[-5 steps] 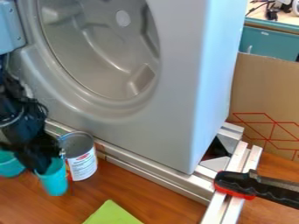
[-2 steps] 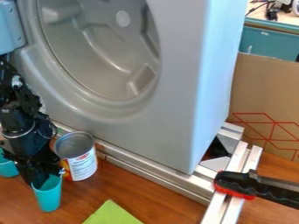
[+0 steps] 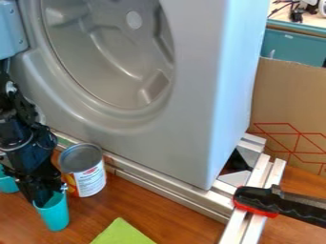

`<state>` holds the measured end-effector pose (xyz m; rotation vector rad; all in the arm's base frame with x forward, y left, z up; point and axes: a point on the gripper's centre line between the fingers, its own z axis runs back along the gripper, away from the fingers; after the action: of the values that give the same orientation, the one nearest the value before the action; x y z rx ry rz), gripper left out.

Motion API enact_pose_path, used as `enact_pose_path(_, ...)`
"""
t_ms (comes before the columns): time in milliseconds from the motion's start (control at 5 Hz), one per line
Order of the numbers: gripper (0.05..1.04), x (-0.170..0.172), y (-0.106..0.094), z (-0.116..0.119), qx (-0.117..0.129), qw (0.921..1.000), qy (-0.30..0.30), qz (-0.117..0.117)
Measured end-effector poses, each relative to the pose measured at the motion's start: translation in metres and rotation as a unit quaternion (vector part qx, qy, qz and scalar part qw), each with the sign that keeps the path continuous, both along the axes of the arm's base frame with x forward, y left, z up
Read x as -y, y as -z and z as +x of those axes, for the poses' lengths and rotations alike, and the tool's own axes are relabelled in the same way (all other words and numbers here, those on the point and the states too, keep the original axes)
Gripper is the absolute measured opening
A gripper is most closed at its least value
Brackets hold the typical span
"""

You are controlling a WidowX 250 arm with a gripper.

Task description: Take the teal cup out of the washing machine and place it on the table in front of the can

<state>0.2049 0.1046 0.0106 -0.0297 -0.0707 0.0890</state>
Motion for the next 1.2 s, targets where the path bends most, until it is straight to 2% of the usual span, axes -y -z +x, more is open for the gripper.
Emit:
enact_pose_path(200,0.31,0.0,0.005,-0.003,-0.021,0.9998,-0.003,-0.003)
enact_pose_path(400,0.599,0.007,0.0,0.001,-0.015,0.9998,0.013,0.0)
enact_pose_path(600,0.896,0.024,-0.032,0.012,0.024,0.999,0.035,0.015)
enact_pose_path(800,1.007,0.03,-0.058,0.016,0.049,0.9981,0.032,0.022)
enact_pose_path(1000,1.003,0.036,-0.081,0.021,0.051,0.9972,0.041,0.035)
enact_pose_path(1200,1.0,0.054,-0.081,0.025,0.029,0.9971,0.066,0.024)
